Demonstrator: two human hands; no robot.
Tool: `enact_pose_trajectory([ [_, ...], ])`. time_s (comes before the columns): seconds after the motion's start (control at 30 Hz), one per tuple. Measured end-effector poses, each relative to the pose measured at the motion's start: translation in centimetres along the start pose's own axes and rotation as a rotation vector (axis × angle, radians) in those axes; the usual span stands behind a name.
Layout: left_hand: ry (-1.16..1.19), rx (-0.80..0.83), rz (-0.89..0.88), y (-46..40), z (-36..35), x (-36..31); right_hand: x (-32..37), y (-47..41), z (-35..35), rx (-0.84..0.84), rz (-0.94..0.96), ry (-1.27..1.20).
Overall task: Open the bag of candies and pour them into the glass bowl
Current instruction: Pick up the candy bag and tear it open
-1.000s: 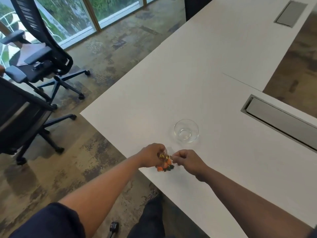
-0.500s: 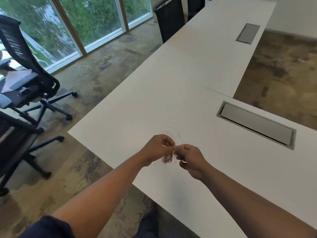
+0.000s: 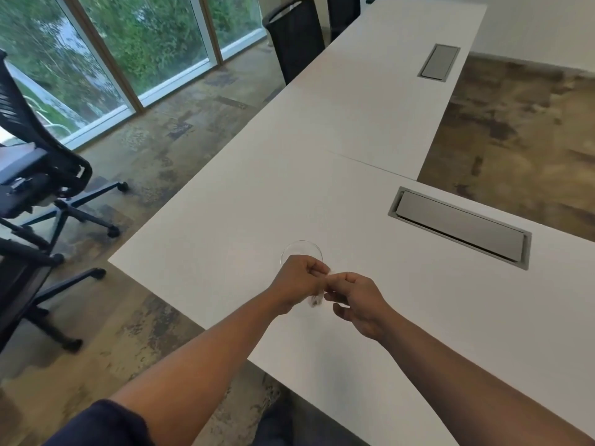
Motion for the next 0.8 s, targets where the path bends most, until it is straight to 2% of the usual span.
enact_pose_trajectory([
  [0.27,0.017,0.174,0.013,0.1,-1.2,-0.3,0.1,0.2,1.2,-0.02,-0.036,-0.034],
  [0.4,-0.007,0.148,0.01,-0.3,-1.2,-0.3,-0.1,0.1,1.3,-0.005,-0.066,-0.044],
  [0.67,0.028,0.107,0.087,-0.6,-1.4,0.0,0.0,0.1,1.3,0.012,-0.006,-0.028],
  [0.8,-0.027,0.119,0.079,-0.5,-2.1,-0.1,0.1,0.2,1.1,0.03,0.0,-0.026],
])
Point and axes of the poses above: each hand's wrist, its own y-axis away from the middle knuckle, its own z-axis out of the back of the hand, x = y × z, the point moved 7 cm from there along -y, towards the middle knuckle, and after that the axes turned 7 degrees about -y, right-handed, at the moved point
